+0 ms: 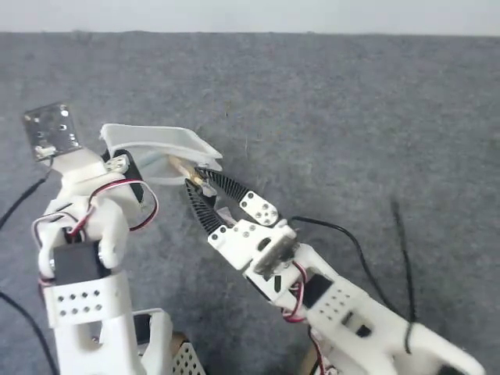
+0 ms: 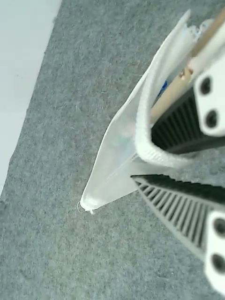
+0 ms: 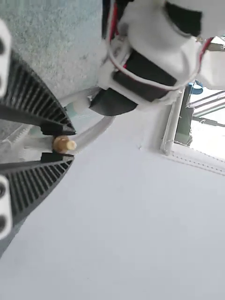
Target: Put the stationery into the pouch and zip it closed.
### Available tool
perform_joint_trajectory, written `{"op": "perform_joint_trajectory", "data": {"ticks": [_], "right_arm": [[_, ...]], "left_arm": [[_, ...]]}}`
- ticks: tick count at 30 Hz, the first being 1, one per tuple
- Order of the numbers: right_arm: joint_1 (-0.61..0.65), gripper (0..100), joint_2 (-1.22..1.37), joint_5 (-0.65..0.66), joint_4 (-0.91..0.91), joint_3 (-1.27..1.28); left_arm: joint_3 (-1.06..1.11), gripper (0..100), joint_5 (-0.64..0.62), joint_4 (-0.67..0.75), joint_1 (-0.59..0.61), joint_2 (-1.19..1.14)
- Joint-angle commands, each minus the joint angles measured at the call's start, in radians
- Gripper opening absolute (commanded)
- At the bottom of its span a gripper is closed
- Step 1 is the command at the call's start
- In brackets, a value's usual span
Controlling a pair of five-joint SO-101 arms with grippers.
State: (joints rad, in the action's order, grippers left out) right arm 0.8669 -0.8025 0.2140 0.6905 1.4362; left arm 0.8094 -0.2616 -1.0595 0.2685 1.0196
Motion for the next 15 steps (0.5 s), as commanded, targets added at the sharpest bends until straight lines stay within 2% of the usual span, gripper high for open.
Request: {"op": "perform_joint_trajectory", "data": {"ticks": [1,5,8,11,15], "right_arm": [[-0.005,0.5,-0.242,-0.089,-0.202,-0.011],[-0.01,0.6,-0.41,-0.15,-0.427,-0.032],[-0.01,0.6,-0.43,-0.189,-0.49,-0.054],[-0.008,0.6,-0.369,-0.195,-0.438,-0.06],[-0.007,0.6,-0.18,-0.195,-0.205,-0.069]], "left_arm": [[-0.027,4,-0.012,0.026,0.005,0.017],[-0.027,4,-0.012,0.026,0.003,0.017],[-0.027,4,-0.012,0.026,0.0,0.017],[-0.027,4,-0.012,0.026,0.0,0.017],[-0.027,4,-0.014,0.028,-0.002,0.017]]}}
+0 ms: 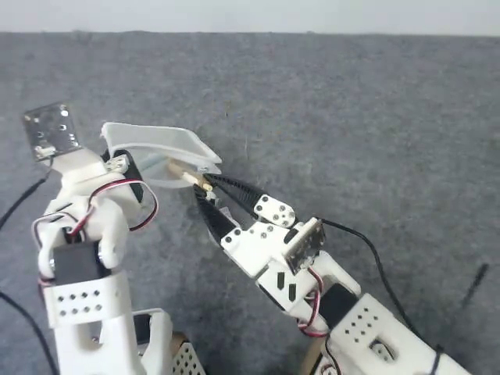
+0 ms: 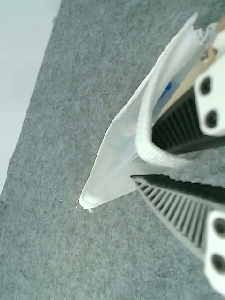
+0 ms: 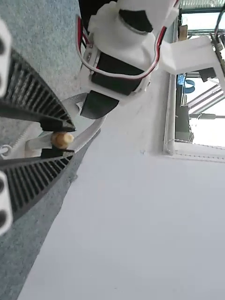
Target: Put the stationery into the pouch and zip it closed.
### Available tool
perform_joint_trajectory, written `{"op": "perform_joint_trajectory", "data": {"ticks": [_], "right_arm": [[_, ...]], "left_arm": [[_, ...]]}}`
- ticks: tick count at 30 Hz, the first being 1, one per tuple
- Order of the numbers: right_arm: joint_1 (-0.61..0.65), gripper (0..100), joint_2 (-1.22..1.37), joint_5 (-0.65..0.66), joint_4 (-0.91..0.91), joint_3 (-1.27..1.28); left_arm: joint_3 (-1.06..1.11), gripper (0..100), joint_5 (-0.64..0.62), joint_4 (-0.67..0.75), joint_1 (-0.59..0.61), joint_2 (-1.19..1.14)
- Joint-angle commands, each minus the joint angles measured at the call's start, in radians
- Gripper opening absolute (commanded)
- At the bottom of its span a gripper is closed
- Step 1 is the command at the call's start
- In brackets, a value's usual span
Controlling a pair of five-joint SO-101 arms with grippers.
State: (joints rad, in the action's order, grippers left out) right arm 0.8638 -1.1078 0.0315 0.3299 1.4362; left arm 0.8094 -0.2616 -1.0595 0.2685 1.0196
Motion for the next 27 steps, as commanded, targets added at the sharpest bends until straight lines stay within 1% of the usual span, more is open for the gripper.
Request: {"op": "perform_joint_trajectory", "data": {"ticks": [1,4,6,9,11,13,16,17,19,21,24,27], "right_arm": [[-0.004,0.6,0.193,-0.011,0.213,-0.084],[-0.008,0.6,0.441,-0.003,0.308,-0.195],[-0.01,0.6,0.611,0.015,0.294,-0.296],[-0.01,0.9,0.809,0.146,0.266,-0.407],[-0.008,1.6,0.857,0.206,0.255,-0.417],[-0.005,7.2,0.852,0.218,0.222,-0.414],[-0.007,21.9,0.799,0.216,0.116,-0.414],[-0.007,25.1,0.776,0.212,0.071,-0.414],[-0.007,24.7,0.72,0.161,0.002,-0.414],[-0.008,20.7,0.656,0.104,-0.054,-0.414],[-0.008,16.5,0.541,0.075,-0.166,-0.414],[-0.008,16.3,0.41,0.043,-0.292,-0.413]], "left_arm": [[-0.027,4,-0.014,0.028,-0.002,0.017],[-0.027,4,-0.014,0.028,-0.002,0.017],[-0.027,4,-0.014,0.028,-0.002,0.017],[-0.027,4,-0.014,0.026,-0.002,0.017],[-0.025,4,-0.014,0.026,-0.002,0.017],[-0.025,4,-0.014,0.026,-0.002,0.017],[-0.027,4,-0.014,0.026,-0.002,0.017],[-0.027,4,-0.014,0.026,0.0,0.017],[-0.027,4,-0.014,0.026,0.003,0.017],[-0.027,4,-0.014,0.026,0.003,0.017],[-0.027,4,-0.014,0.026,0.003,0.017],[-0.027,4,-0.014,0.026,0.005,0.015]]}}
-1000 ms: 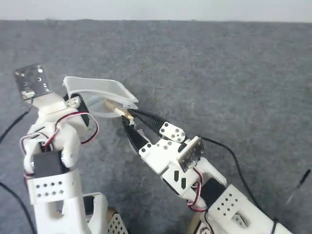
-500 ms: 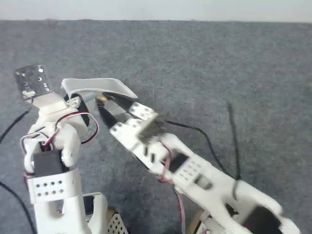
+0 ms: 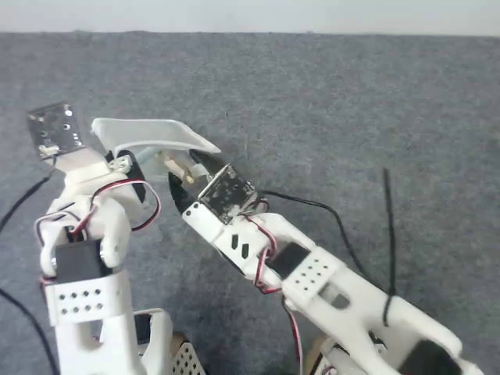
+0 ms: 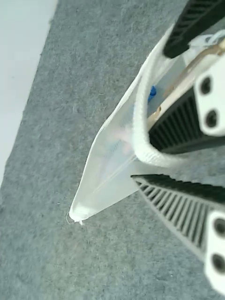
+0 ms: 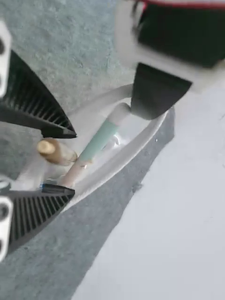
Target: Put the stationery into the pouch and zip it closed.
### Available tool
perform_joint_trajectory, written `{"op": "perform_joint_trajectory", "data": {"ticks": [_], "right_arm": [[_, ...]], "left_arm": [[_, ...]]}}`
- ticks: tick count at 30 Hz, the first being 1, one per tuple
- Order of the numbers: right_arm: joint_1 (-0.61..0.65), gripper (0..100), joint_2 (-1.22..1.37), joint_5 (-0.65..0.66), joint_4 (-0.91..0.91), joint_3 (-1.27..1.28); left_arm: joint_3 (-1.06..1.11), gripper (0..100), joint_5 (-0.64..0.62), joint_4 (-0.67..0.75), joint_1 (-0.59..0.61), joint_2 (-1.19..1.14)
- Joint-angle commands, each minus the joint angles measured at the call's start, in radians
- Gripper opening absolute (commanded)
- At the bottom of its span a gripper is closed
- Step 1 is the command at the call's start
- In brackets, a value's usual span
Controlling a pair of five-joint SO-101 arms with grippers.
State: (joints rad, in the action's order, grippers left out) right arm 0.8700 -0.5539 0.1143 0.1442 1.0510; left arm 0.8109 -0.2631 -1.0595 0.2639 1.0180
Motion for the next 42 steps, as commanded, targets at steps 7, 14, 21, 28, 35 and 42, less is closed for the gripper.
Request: {"op": "perform_joint_trajectory", "data": {"ticks": [7,14,21,28,35,42], "right_arm": [[-0.071,15.9,-0.45,-0.133,-0.348,-0.028],[-0.085,15.8,-0.628,-0.15,-0.486,-0.028],[-0.13,15.8,-0.679,-0.147,-0.53,-0.031],[-0.344,15.8,-0.588,-0.167,-0.518,-0.034],[-0.483,15.8,-0.26,-0.313,-0.36,-0.091],[-0.519,15.8,0.082,-0.327,-0.328,-0.244]], "left_arm": [[-0.028,4,-0.012,0.028,0.009,0.017],[-0.028,4,-0.015,0.029,0.009,0.017],[-0.042,8,-0.052,0.029,0.009,0.014],[-0.286,5,-0.031,-0.097,-0.028,-0.038],[-0.664,1,0.017,-0.304,-0.146,-0.43],[-1.359,1,-0.012,-0.641,-0.16,-0.815]]}}
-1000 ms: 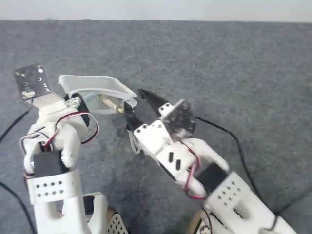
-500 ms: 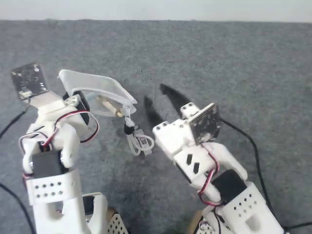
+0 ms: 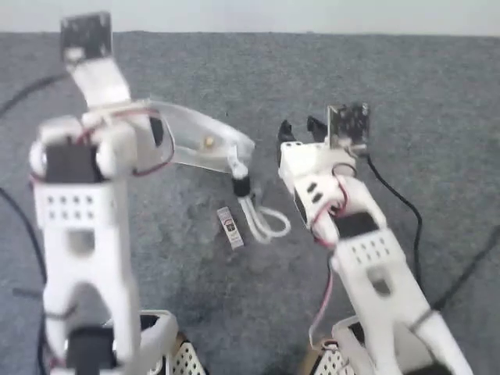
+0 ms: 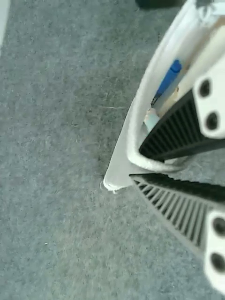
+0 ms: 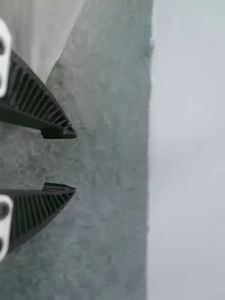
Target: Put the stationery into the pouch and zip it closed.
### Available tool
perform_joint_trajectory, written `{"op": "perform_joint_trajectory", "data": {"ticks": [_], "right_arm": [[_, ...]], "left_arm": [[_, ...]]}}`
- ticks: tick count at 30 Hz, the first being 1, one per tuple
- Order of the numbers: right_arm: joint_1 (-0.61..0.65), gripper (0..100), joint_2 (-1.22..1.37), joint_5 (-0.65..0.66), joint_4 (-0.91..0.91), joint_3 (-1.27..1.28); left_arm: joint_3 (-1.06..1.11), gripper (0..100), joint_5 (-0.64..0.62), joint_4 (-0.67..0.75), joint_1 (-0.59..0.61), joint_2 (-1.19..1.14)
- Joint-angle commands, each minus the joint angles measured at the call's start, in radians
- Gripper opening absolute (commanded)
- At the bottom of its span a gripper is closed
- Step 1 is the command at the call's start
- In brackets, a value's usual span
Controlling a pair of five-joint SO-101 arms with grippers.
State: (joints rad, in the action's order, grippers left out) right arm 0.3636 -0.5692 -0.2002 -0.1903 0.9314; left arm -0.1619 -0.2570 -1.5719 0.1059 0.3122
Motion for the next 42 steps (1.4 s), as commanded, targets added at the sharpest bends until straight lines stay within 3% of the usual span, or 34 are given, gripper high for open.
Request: {"op": "perform_joint_trajectory", "data": {"ticks": [1,8,15,23,31,42], "right_arm": [[-0.013,15.8,0.137,-0.012,-0.019,-0.158],[-0.01,15.8,0.3,-0.012,-0.291,-0.384],[-0.004,15.8,0.268,-0.006,-0.467,-0.454],[0.177,15.9,0.219,0.075,-0.67,-0.48],[0.308,15.8,0.331,0.086,-0.674,-0.485],[0.4,15.8,0.584,0.087,-0.522,-0.489]], "left_arm": [[-0.484,1,-0.018,-0.181,-0.002,-0.173],[-0.518,1,-0.031,-0.183,0.112,-0.445],[-0.512,1,-0.031,-0.181,0.229,-0.505],[-0.509,1,-0.068,-0.181,0.23,-0.511],[-0.509,1,-0.075,-0.181,0.226,-0.512],[-0.509,1,-0.075,-0.181,0.226,-0.509]]}}
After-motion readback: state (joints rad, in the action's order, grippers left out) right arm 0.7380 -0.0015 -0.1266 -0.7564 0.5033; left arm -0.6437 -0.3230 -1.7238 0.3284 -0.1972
